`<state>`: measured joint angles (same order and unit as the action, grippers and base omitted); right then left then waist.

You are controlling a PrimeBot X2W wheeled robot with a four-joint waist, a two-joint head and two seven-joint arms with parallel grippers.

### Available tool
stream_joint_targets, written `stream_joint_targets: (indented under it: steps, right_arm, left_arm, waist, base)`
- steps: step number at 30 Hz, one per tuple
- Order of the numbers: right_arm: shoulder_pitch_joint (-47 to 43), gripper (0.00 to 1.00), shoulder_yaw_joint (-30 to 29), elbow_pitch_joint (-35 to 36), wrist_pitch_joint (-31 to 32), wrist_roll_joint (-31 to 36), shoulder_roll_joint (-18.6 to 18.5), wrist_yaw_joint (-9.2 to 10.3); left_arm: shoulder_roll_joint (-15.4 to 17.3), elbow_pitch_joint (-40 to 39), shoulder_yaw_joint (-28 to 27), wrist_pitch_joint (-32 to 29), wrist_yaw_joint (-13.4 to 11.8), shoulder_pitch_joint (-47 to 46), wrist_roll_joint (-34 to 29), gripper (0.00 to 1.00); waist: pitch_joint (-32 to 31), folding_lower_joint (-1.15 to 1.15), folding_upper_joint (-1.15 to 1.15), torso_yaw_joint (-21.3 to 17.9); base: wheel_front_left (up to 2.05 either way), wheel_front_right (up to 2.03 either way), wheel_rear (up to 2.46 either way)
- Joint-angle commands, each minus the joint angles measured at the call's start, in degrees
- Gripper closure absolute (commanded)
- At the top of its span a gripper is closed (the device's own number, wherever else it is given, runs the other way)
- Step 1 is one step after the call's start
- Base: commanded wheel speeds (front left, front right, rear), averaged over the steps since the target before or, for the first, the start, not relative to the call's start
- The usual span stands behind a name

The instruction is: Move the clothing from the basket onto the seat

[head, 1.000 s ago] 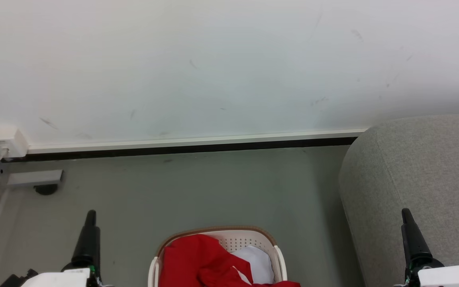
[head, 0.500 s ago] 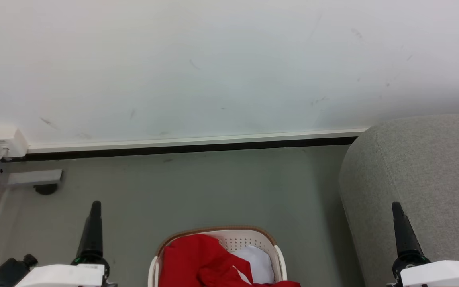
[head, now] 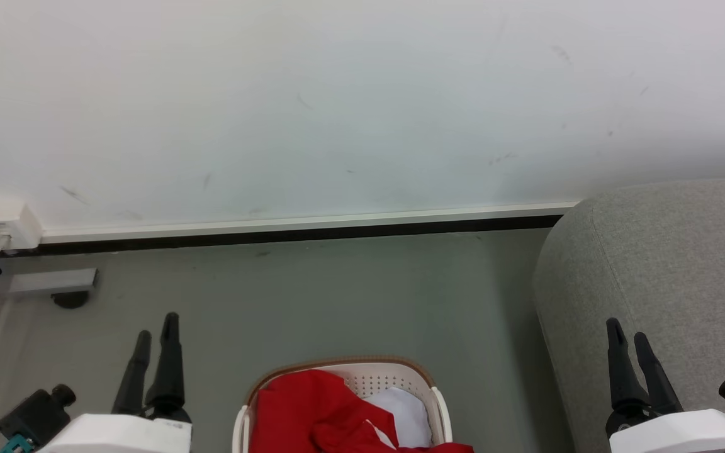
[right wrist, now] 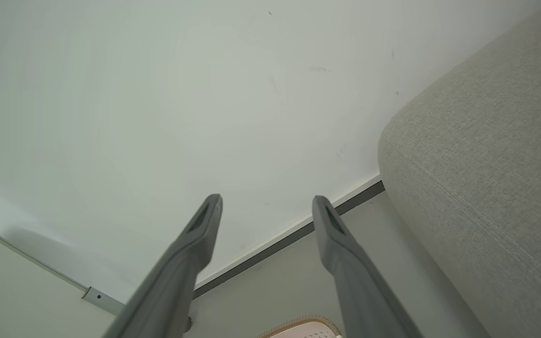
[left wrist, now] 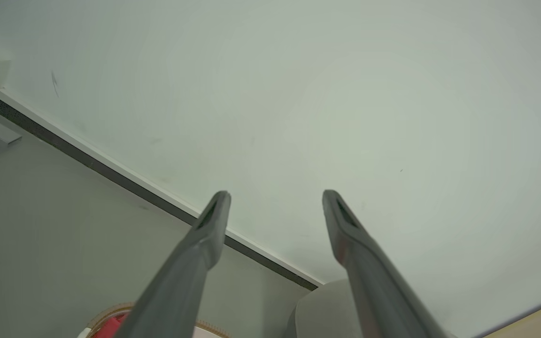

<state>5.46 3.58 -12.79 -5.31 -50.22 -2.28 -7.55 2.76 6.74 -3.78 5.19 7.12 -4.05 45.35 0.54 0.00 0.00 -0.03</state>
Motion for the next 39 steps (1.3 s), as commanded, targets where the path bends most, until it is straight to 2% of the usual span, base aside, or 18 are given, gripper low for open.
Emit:
stream_joint_targets:
  steps: [1,9,22,39]
  right_arm:
    - [1.34,0.0,0.16,0.45,-0.7,3.99,-0.6,0.05]
    - [0.96,0.0,-0.87,0.79,-2.1,12.75,-0.64,0.06]
    - [0.82,0.0,-1.05,-0.27,-4.06,22.19,-0.69,0.07]
    - [1.67,0.0,0.71,-2.44,-6.14,30.28,-0.74,0.09]
  left_arm:
    - [0.6,-0.7,0.12,0.84,0.32,0.16,-3.32,0.0]
    - [1.23,-0.47,0.95,2.16,-0.44,0.19,-12.55,0.0]
    - [1.82,-0.26,2.29,4.2,-1.0,0.72,-20.61,0.0]
    - [2.25,0.25,2.87,6.27,-0.97,1.2,-29.22,0.0]
  waist:
    - [0.02,0.0,0.0,-0.07]
    - [0.0,0.0,0.0,-0.28]
    - [0.12,0.0,0.0,-0.63]
    - [0.04,0.0,0.0,-1.02]
  base:
    - [0.0,0.0,0.0]
    - [0.0,0.0,0.0]
    - [0.0,0.0,0.0]
    - [0.0,0.0,0.0]
